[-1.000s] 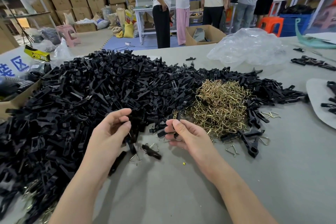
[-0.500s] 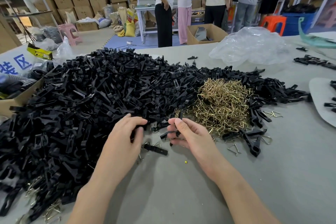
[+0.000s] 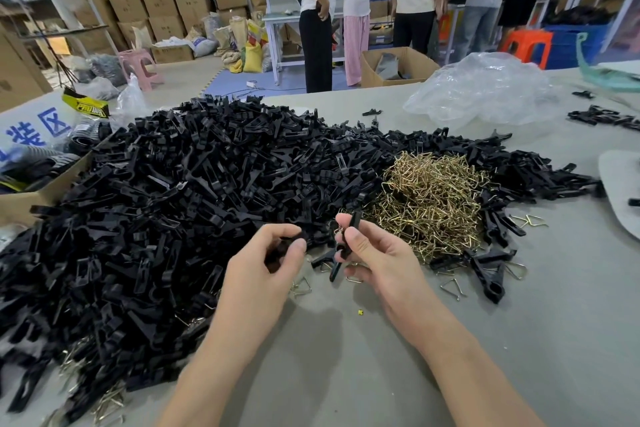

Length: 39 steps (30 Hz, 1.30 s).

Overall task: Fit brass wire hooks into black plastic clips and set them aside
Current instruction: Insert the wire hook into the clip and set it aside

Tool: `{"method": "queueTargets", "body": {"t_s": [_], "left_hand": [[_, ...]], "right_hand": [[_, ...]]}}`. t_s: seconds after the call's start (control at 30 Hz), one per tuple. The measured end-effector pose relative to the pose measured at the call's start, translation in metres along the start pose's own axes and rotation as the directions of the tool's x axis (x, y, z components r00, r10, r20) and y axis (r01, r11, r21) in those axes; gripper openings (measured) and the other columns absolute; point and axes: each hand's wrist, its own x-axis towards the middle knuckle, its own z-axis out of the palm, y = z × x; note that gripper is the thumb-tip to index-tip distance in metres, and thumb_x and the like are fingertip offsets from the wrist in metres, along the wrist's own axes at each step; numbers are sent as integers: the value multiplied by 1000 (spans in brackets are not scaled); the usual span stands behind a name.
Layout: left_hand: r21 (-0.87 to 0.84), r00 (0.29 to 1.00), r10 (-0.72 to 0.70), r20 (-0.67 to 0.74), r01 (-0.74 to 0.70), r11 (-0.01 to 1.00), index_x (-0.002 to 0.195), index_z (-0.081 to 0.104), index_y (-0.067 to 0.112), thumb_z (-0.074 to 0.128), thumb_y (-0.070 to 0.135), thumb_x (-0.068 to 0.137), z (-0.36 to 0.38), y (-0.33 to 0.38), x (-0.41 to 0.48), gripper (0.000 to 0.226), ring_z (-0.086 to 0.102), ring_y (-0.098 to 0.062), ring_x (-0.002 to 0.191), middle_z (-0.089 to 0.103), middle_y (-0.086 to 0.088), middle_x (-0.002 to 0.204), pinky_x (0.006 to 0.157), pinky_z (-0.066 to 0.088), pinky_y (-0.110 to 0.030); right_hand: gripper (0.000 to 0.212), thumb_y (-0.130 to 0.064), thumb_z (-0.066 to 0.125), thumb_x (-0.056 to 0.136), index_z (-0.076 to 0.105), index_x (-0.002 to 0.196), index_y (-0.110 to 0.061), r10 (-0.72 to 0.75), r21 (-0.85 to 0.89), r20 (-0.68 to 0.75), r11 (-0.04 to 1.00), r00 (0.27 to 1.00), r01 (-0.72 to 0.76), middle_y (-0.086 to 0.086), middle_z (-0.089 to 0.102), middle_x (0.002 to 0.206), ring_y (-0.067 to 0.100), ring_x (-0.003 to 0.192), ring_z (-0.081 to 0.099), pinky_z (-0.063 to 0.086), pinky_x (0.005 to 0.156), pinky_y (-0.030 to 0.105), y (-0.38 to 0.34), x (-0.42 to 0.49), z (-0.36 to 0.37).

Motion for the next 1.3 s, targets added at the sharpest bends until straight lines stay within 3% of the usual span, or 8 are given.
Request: {"method": "queueTargets", "body": {"t_s": [0.3,0.47,0.6,0.77,0.93,1.03,1.13,1.3], "left_hand": [[-263,984,-148,99,170,950,98,66,30,70,20,92,13,11,-4,12,58,-4,56,68,13,69,57,44,-9],[-349,968,-163,190,221,910,105,68,29,58,19,98,8,10,-2,16,65,-13,70,67,2,70,62,49,-16],[-309,962,-183,201,240,920,108,65,30,57,20,98,10,8,-4,16,67,-14,74,68,6,78,67,50,-15],[-231,980,-144,136,173,958,113,55,43,67,24,92,15,7,-6,30,59,-1,75,62,18,96,70,46,-11],[-342,978,-174,118,205,917,96,68,43,68,26,92,13,12,-3,17,65,-7,74,69,-5,84,65,51,-15],[-409,974,-173,145,218,886,100,70,35,64,19,95,10,13,-2,17,71,-14,83,74,2,95,74,57,-21],[-445,970,-156,187,225,867,114,66,23,58,12,99,10,13,-2,20,71,-13,87,75,0,99,76,56,-20],[-426,950,-151,274,261,866,127,54,34,49,11,102,15,8,-1,34,71,-11,91,74,8,91,85,57,-27]], "right_hand": [[37,-4,64,96,70,122,-31,-57,-136,19,989,998,59,1,76,112,13,96,68,58,89,28,0,-4,4],[39,-3,64,95,67,128,-25,-78,-185,26,979,997,81,3,75,114,11,95,65,56,96,30,-2,-5,4],[38,-3,64,95,67,123,-30,-106,-169,7,980,994,106,-8,76,109,6,98,69,55,87,21,-3,-5,3],[40,-4,66,93,66,128,-23,-103,-129,-7,986,995,102,-5,76,111,7,103,70,57,85,23,-3,-3,2],[30,5,69,89,77,95,-24,-138,-147,52,979,989,144,-5,75,103,11,94,69,58,90,30,-1,-3,0],[48,18,60,89,76,78,-26,-135,-108,37,984,990,139,-4,74,101,11,87,70,57,81,24,0,0,-2],[50,11,50,98,78,86,-29,-114,-143,33,983,993,118,-3,74,93,12,81,67,55,79,23,3,-1,-3],[31,-18,51,89,81,97,-20,-41,-42,75,998,996,45,5,77,102,15,97,72,56,86,26,2,-1,1]]}}
